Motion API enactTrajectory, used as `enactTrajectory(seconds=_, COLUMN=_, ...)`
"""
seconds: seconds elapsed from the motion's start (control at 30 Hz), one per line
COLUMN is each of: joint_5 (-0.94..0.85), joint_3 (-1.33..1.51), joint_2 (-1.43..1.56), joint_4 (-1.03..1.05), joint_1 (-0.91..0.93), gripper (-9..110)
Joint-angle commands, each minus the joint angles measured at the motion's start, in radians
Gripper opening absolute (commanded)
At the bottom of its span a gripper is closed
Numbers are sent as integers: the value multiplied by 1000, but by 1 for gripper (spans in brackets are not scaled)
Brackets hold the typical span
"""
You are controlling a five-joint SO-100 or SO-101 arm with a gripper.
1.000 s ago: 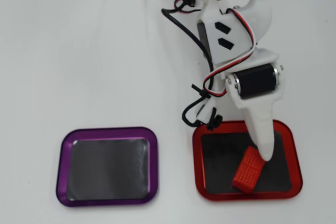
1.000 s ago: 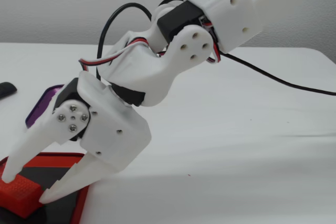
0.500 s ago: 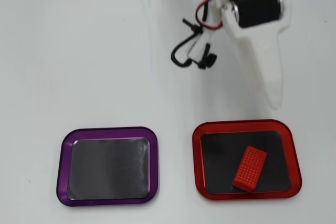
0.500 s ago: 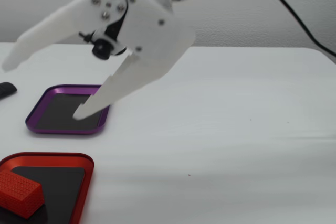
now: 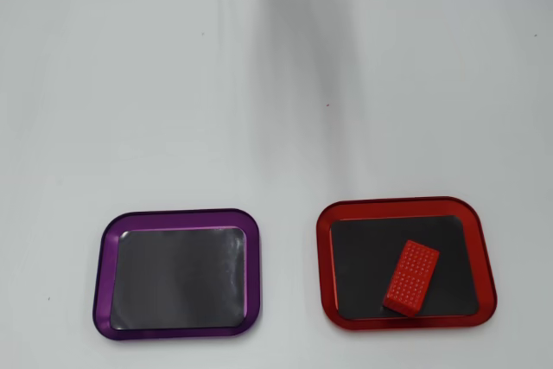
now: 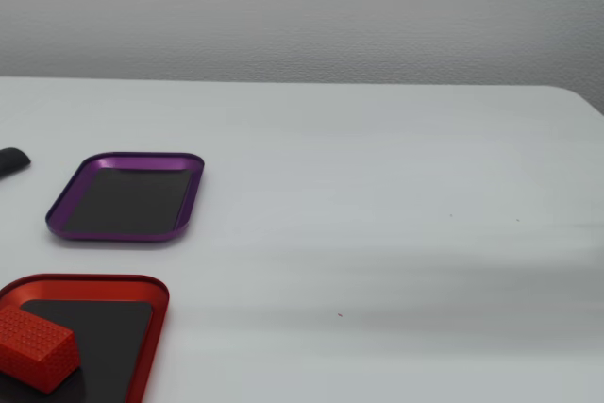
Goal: Grasp a red block and put it in the left red dish.
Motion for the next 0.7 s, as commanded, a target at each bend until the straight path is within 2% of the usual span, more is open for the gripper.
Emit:
enactTrajectory(seconds=0.0, joint_5=-32, joint_3=137, joint_2=218, joint_4=-8, joint_1=29, gripper=27)
enactTrajectory(seconds=0.37, joint_5=-18, joint_3=813, joint_2=854, joint_4=-178, joint_1=147, gripper=27)
enactTrajectory(seconds=0.53, joint_5=-17, joint_3=1060, joint_2=1022, joint_4=-184, joint_1=163, gripper=27)
enactTrajectory(seconds=0.67, joint_5=-14, joint_3=1154, joint_2=1035, joint_4=-189, joint_1=161, gripper=27)
